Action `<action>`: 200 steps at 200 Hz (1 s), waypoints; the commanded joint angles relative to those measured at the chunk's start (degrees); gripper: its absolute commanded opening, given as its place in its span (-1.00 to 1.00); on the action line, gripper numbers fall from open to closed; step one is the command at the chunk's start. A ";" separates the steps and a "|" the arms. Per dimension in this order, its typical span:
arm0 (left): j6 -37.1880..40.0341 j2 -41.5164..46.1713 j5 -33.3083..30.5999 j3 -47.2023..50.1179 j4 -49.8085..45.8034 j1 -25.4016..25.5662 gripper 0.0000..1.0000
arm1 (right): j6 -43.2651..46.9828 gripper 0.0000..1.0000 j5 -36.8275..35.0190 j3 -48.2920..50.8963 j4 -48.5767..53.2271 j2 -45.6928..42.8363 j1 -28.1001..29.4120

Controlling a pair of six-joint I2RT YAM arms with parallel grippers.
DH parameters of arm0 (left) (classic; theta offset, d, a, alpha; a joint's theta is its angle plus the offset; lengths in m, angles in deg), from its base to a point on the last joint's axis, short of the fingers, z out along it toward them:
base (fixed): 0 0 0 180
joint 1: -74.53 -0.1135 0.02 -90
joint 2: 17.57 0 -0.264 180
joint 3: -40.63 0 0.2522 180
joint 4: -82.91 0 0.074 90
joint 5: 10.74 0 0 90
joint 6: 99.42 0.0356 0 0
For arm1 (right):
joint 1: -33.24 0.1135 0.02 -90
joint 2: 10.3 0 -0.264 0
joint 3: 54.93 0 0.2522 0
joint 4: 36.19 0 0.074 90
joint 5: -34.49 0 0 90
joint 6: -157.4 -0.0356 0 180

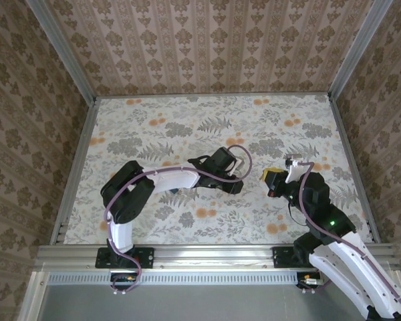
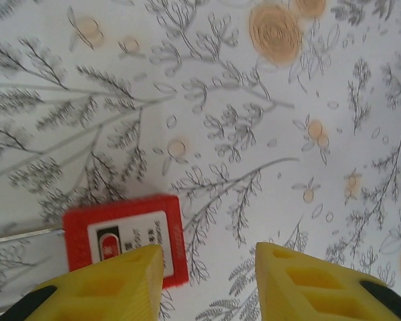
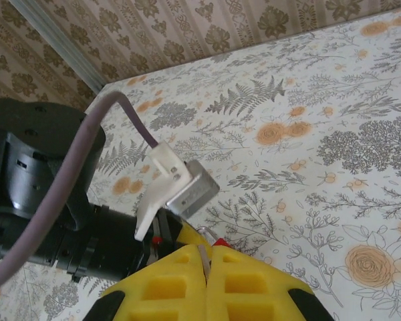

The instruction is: Unlock with the key

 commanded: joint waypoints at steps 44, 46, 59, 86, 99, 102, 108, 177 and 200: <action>7.31 -6.59 2.38 -13.78 -7.92 -6.86 -0.14 | -0.13 -0.92 -1.65 -1.51 1.49 -1.85 -0.23; 7.62 -6.89 2.34 -14.16 -8.53 -6.94 -0.14 | -0.13 -0.92 -1.65 -1.51 1.49 -1.86 -0.23; 8.89 -8.53 1.90 -15.80 -10.41 -6.95 -0.13 | -0.13 -0.92 -1.74 -1.67 1.83 -2.11 -0.23; 8.78 -9.81 2.83 -14.98 -11.94 -6.98 -0.14 | -0.20 -0.92 -1.83 -1.78 2.07 -2.24 -0.23; 8.30 -9.55 3.60 -13.19 -11.12 -6.96 -0.14 | -0.14 -0.92 -1.74 -1.77 1.93 -2.22 -0.23; 8.17 -9.49 3.88 -12.67 -10.78 -6.92 -0.14 | -0.13 -0.92 -1.74 -1.73 1.95 -2.22 -0.23; 7.85 -9.25 4.12 -11.83 -10.34 -6.89 -0.14 | -0.15 -0.92 -1.80 -1.68 1.86 -2.22 -0.23; 4.13 -4.24 3.58 -2.57 -8.22 -4.62 -0.18 | -0.31 -0.92 -1.52 -1.90 2.10 -2.44 -0.23; 2.73 -1.53 1.52 -0.09 -9.53 -3.67 -0.19 | -0.48 -0.92 -1.63 -1.66 2.10 -2.75 -0.19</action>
